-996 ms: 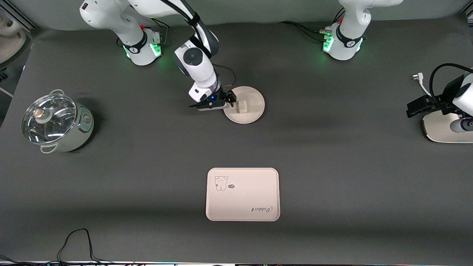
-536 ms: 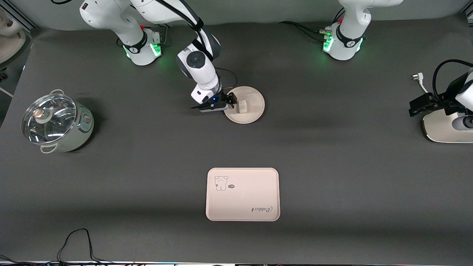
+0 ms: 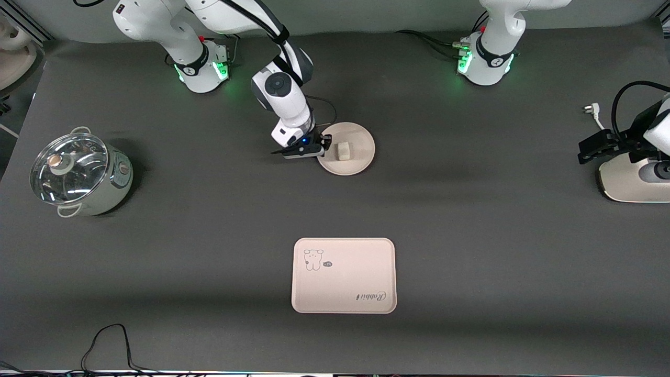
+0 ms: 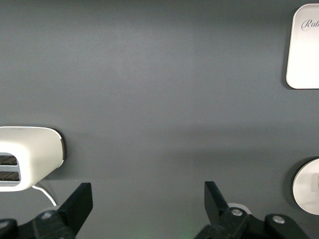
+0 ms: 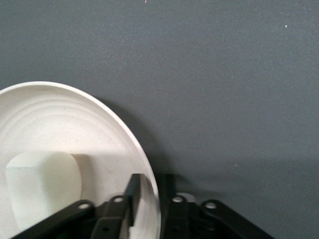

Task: Place bun in plate and plate on tray
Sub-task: 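Lower the right gripper and grip the plate rim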

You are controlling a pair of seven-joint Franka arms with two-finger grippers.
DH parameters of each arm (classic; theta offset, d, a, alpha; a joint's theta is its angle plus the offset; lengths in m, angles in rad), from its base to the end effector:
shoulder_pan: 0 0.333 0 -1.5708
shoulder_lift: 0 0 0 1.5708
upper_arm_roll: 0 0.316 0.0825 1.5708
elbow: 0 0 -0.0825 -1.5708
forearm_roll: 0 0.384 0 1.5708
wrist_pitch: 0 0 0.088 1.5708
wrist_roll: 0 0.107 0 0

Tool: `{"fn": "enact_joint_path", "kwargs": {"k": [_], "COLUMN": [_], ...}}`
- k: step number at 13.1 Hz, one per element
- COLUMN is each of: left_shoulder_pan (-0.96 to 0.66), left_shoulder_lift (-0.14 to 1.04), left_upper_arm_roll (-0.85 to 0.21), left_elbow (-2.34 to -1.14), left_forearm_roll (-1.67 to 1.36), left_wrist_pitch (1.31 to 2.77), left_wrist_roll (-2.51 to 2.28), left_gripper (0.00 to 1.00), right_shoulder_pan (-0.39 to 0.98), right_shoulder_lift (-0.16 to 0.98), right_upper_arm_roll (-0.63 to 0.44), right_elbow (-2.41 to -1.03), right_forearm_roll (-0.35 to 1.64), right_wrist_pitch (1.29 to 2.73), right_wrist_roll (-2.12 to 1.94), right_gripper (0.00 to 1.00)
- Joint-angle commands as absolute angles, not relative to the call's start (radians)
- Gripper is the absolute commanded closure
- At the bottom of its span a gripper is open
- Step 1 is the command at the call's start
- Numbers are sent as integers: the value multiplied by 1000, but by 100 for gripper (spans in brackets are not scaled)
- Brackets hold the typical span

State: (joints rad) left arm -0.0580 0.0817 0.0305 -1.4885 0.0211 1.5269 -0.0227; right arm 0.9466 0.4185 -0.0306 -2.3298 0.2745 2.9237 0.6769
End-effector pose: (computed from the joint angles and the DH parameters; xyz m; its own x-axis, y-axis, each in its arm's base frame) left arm 0.5751 -0.0142 0.6133 0.9991 -0.0038 -0.0427 -0.0049 -0.9997 -0.0246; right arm 0.3370 0.4100 0.1745 0.9972 -0.0262 0.0702 -0.0136 -0.9846 -0.1744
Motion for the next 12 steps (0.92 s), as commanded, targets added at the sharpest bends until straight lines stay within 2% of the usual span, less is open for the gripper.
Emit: {"fn": "enact_joint_path", "kwargs": {"k": [1, 3, 8, 10, 12], "left_shoulder_pan": [-69, -68, -67, -69, -69], "left_shoulder_lift": [74, 72, 74, 72, 74], "left_upper_arm_roll": [34, 25, 25, 23, 21], "left_elbow": [-1476, -1474, -1474, -1474, -1467], "left_forearm_roll": [15, 15, 15, 15, 15], "left_wrist_pitch": [1516, 1514, 1514, 1514, 1520], "left_wrist_roll": [-8, -9, -9, -11, -8], "left_gripper": [0, 0, 0, 0, 0], "right_shoulder_pan": [956, 956, 951, 940, 911], "right_shoulder_lift": [413, 413, 402, 353, 272], "right_upper_arm_roll": [-31, -31, -31, -31, -31], "right_elbow": [-2326, -2324, -2324, -2325, -2325], "right_forearm_roll": [301, 301, 301, 301, 301], "right_wrist_pitch": [2928, 2927, 2927, 2903, 2817], "right_wrist_roll": [686, 686, 684, 680, 663], "right_gripper": [95, 100, 100, 100, 100]}}
